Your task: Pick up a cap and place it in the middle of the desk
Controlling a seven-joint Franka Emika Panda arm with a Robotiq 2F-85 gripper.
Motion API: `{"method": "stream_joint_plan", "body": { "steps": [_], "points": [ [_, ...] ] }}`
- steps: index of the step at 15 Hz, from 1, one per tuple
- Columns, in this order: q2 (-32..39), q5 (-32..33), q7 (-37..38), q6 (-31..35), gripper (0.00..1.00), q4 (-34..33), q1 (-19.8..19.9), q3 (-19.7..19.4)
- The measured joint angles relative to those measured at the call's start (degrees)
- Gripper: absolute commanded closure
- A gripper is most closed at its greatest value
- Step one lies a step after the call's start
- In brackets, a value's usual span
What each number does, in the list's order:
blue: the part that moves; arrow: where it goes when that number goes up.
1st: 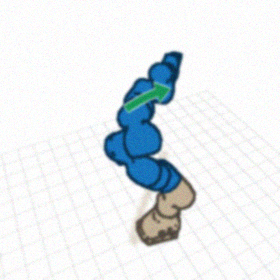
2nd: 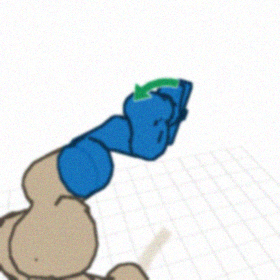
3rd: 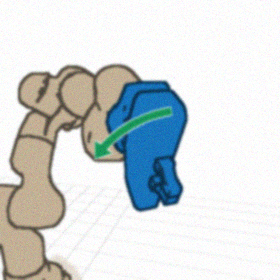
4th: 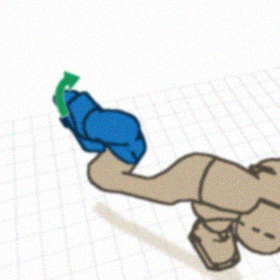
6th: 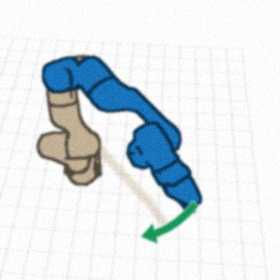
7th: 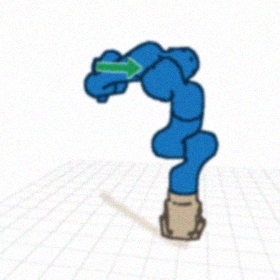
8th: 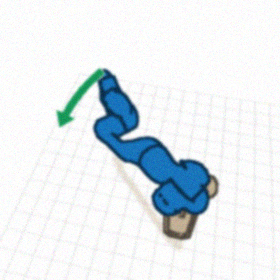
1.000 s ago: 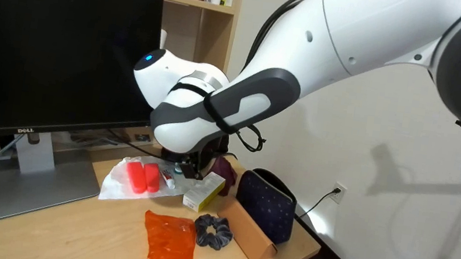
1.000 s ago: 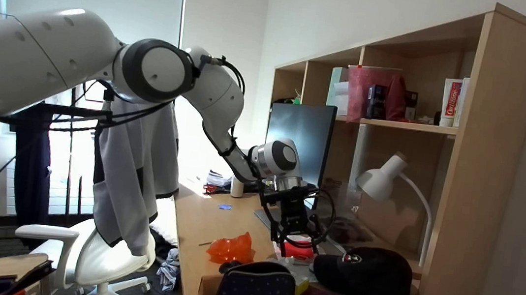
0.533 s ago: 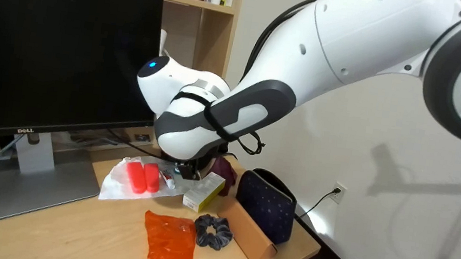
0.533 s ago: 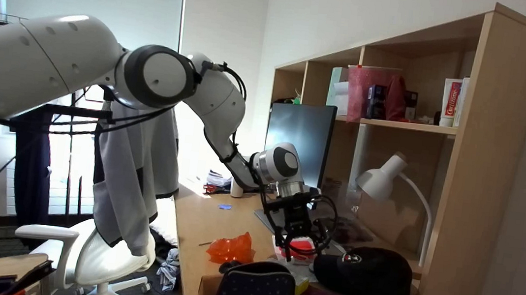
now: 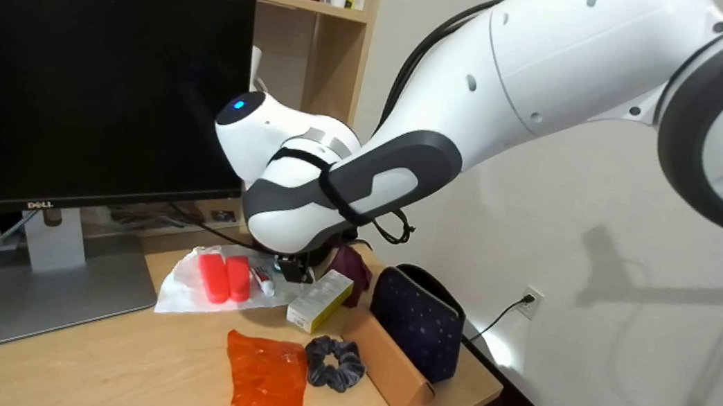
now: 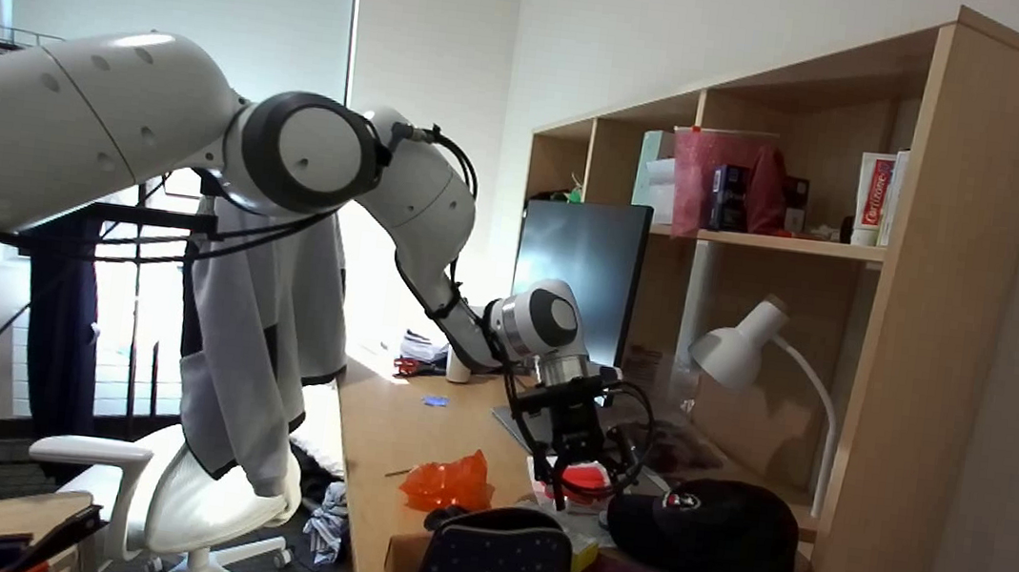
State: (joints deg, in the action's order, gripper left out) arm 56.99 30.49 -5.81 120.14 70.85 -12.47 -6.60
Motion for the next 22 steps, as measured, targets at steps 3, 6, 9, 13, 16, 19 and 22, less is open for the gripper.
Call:
{"method": "stream_joint_plan", "body": {
  "steps": [3,6,9,13,16,19,22],
  "points": [
    [0.61,0.69,0.00,1.68,0.00,-0.08,-0.11,-0.35],
    [2.29,2.38,0.38,4.38,0.00,-1.17,-0.48,-1.46],
    [3.76,4.60,3.53,6.45,0.00,-2.46,-1.17,-3.54],
    [4.90,6.58,6.76,8.66,0.00,-3.05,-1.41,-4.90],
    [5.88,7.98,9.58,10.58,0.27,-3.08,-1.52,-5.62],
    [6.73,8.89,12.09,12.23,0.47,-3.09,-1.76,-6.39],
    [7.29,9.16,13.35,13.43,0.66,-3.09,-2.04,-6.87]
  ]
}}
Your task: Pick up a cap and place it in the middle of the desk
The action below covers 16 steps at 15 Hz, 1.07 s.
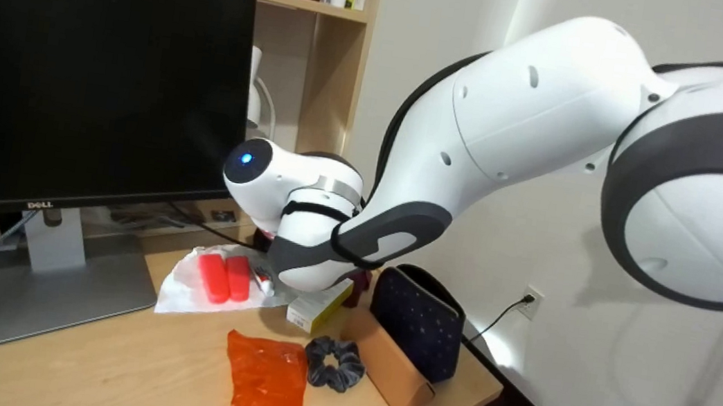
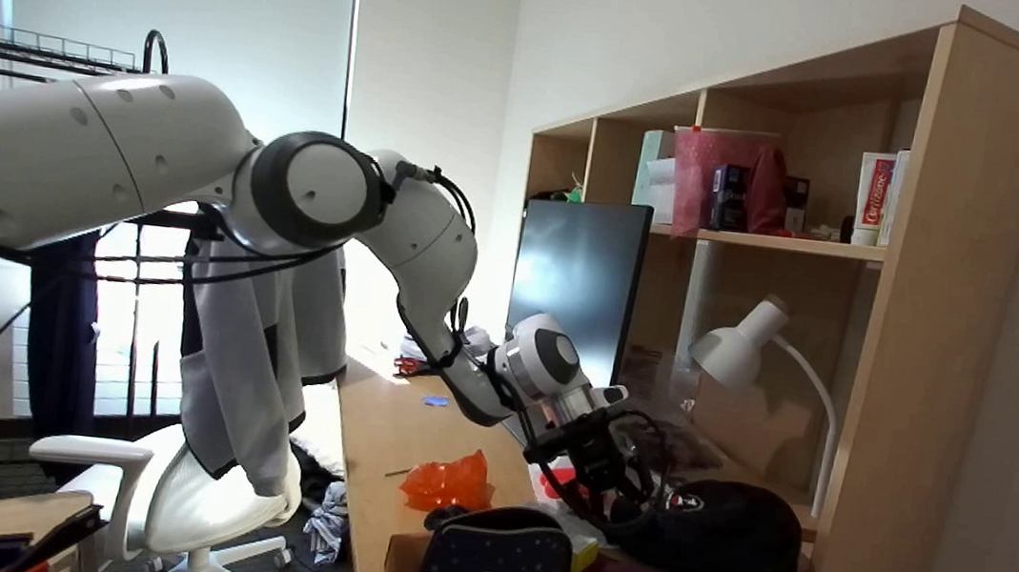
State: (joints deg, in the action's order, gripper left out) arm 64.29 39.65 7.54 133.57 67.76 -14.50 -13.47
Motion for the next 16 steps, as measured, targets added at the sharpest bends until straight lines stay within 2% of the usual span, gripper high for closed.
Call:
{"method": "stream_joint_plan", "body": {
  "steps": [3,4,6,8,11,16],
  "points": [
    [0.28,0.08,0.57,0.55,0.85,0.00,-0.11,-0.08],
    [0.28,0.09,0.70,0.78,0.88,0.00,-0.11,-0.08],
    [0.22,0.10,1.01,1.71,0.87,-0.04,-0.11,-0.12],
    [0.02,0.10,1.66,2.77,0.91,-0.11,-0.11,-0.20],
    [-0.99,0.09,3.40,4.64,0.91,-0.08,-0.02,-0.39],
    [-6.00,-0.79,7.29,9.68,0.92,3.28,1.46,-0.44]
  ]
}}
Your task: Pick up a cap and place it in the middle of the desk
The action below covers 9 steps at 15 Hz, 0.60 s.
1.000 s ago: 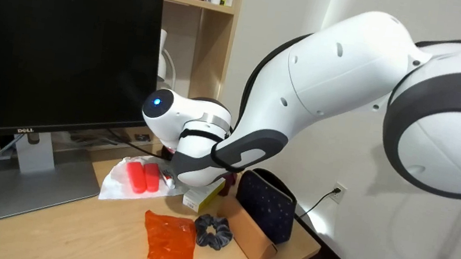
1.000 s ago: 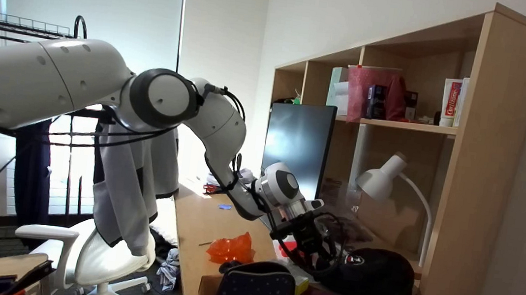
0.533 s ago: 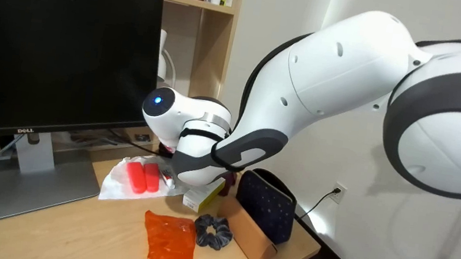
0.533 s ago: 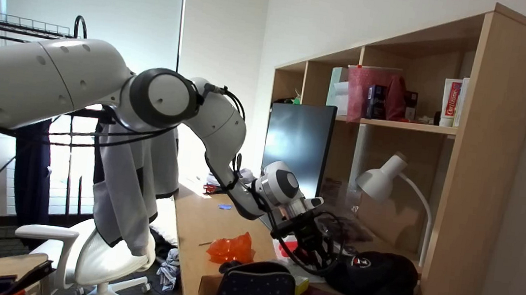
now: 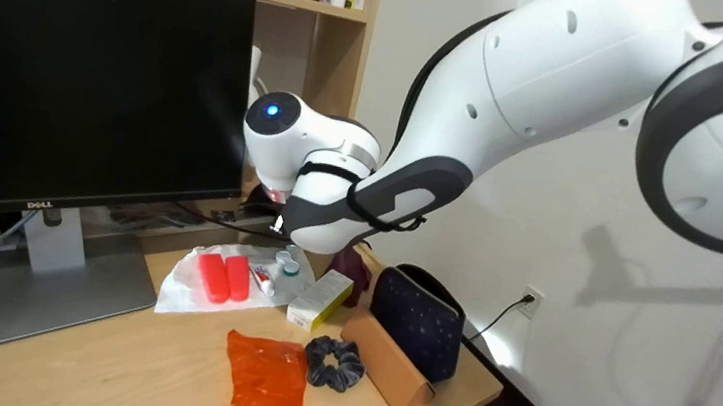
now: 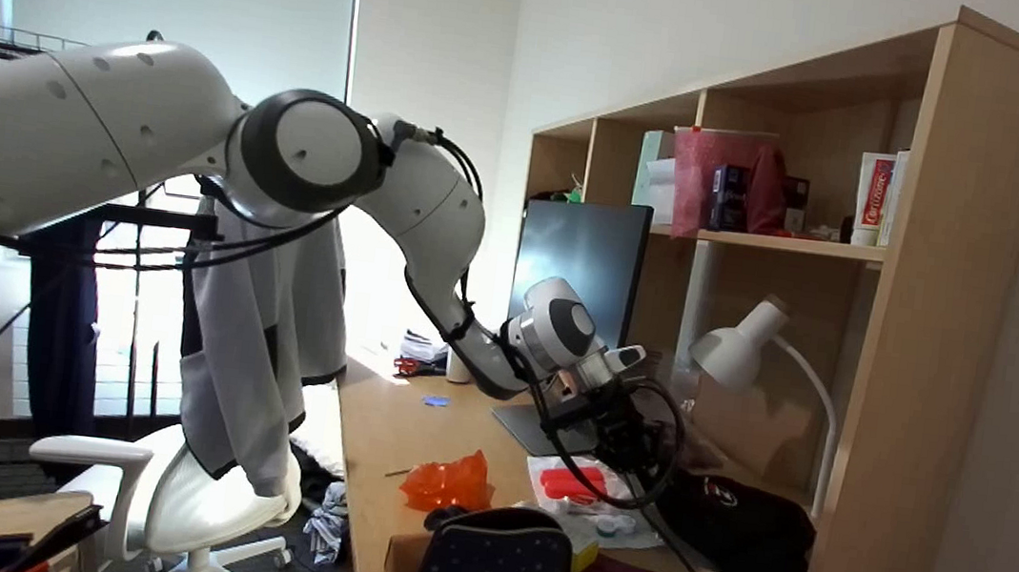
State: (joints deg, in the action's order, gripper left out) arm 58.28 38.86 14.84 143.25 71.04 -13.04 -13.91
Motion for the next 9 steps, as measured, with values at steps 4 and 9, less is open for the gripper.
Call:
{"method": "stream_joint_plan", "body": {
  "steps": [4,9],
  "points": [
    [-5.86,-0.35,5.51,4.44,0.92,5.51,0.77,-1.32],
    [-14.49,-0.43,9.84,15.06,0.92,14.92,1.19,-3.97]
  ]
}}
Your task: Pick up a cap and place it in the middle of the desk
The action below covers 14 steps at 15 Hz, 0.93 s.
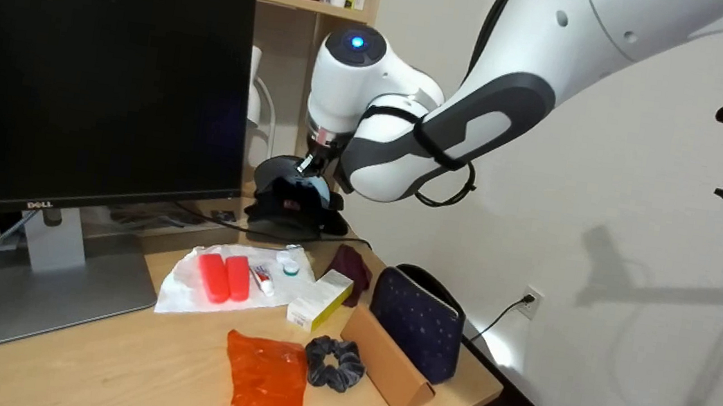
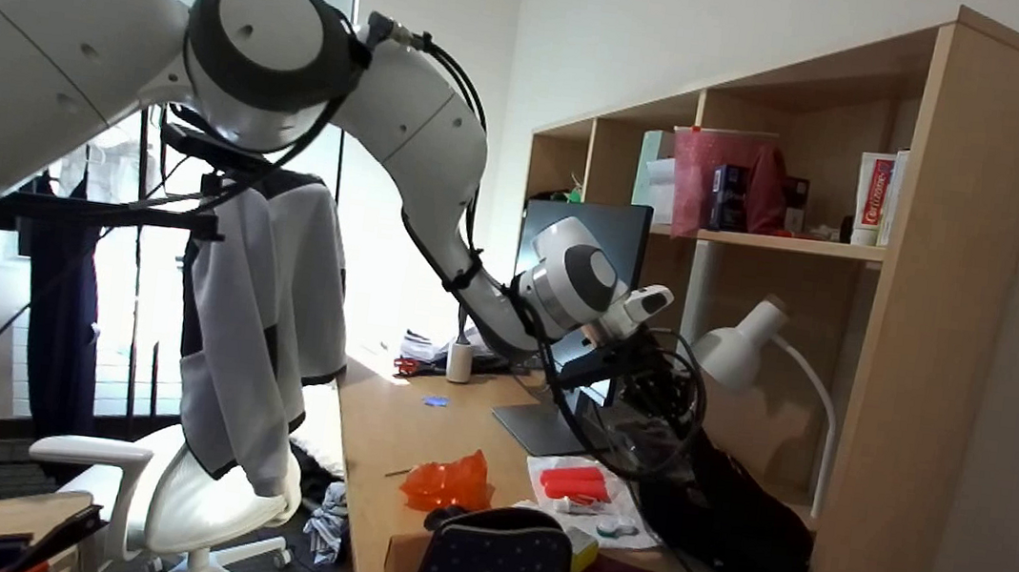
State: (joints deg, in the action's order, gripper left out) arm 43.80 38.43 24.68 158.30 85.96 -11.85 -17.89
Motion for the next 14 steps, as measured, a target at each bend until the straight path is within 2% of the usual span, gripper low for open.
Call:
{"method": "stream_joint_plan", "body": {
  "steps": [5,6,7,8,10,11,13,14],
  "points": [
    [-8.27,0.57,2.27,4.52,0.91,7.54,-2.68,-4.46],
    [-9.51,0.57,2.28,4.54,0.66,8.63,-2.95,-4.59],
    [-10.48,0.57,2.27,4.54,0.66,9.58,-3.13,-4.54],
    [-11.20,0.47,2.01,4.52,0.86,10.52,-3.12,-4.12],
    [-11.66,-0.26,0.28,4.31,0.74,12.04,-2.40,-2.16],
    [-11.66,-0.35,0.13,4.31,0.42,12.47,-2.30,-1.68],
    [-11.63,-0.35,0.11,4.31,0.39,12.67,-2.32,-1.47],
    [-11.47,-0.32,0.12,4.24,0.34,12.61,-2.37,-1.47]
  ]
}}
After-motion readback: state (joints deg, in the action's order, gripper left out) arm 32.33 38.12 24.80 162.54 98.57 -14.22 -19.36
